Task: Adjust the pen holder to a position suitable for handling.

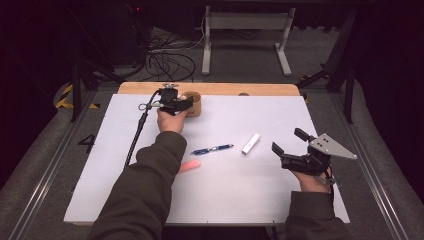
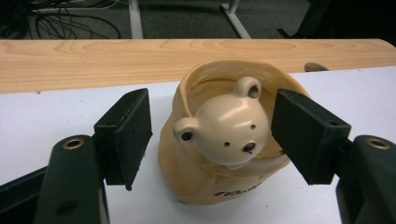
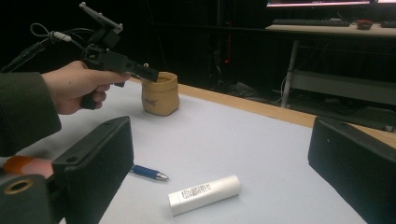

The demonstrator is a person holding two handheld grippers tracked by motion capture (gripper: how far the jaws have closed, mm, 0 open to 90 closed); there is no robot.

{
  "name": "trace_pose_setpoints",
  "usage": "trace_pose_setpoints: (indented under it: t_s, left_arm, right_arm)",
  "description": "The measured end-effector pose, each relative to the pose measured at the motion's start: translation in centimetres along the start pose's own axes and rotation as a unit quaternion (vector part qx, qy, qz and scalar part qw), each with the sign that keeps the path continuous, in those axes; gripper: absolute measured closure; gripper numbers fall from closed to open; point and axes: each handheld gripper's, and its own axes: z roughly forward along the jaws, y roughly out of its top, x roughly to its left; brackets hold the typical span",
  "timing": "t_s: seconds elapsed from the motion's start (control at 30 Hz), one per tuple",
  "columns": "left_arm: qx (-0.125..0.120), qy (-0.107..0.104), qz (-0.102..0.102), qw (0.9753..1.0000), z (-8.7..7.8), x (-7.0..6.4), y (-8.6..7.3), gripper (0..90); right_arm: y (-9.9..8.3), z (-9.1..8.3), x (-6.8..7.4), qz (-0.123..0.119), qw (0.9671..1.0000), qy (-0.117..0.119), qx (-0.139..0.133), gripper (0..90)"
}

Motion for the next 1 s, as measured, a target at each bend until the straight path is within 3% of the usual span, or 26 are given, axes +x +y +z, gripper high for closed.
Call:
trace_pose_setpoints:
  t_s: [0.33,0.77,0.87,0.93,1.0]
  left_arm:
    - [0.002,0.001,-0.017,0.9999,0.62,0.2,-0.17,33.4]
    - [0.001,-0.018,-0.043,0.9989,1.07,0.43,-0.19,46.6]
    - [0.002,-0.01,-0.038,0.9992,0.95,0.3,-0.12,47.8]
    - [-0.003,0.008,-0.025,0.9996,0.62,0.15,0.02,52.3]
    - [0.005,0.005,-0.034,0.9994,0.49,0.36,0.09,54.1]
  right_arm:
    - [-0.06,0.21,0.11,0.001,1.0,0.002,0.001,7.5]
    - [-0.06,0.3,0.17,0.002,1.0,0.003,0.001,7.6]
    - [-0.06,0.35,0.2,0.001,1.0,0.004,0.0,7.7]
    - [-0.08,0.38,0.21,0.0,1.0,0.004,0.001,7.7]
    - [-0.07,0.38,0.21,0.0,1.0,0.004,0.001,7.7]
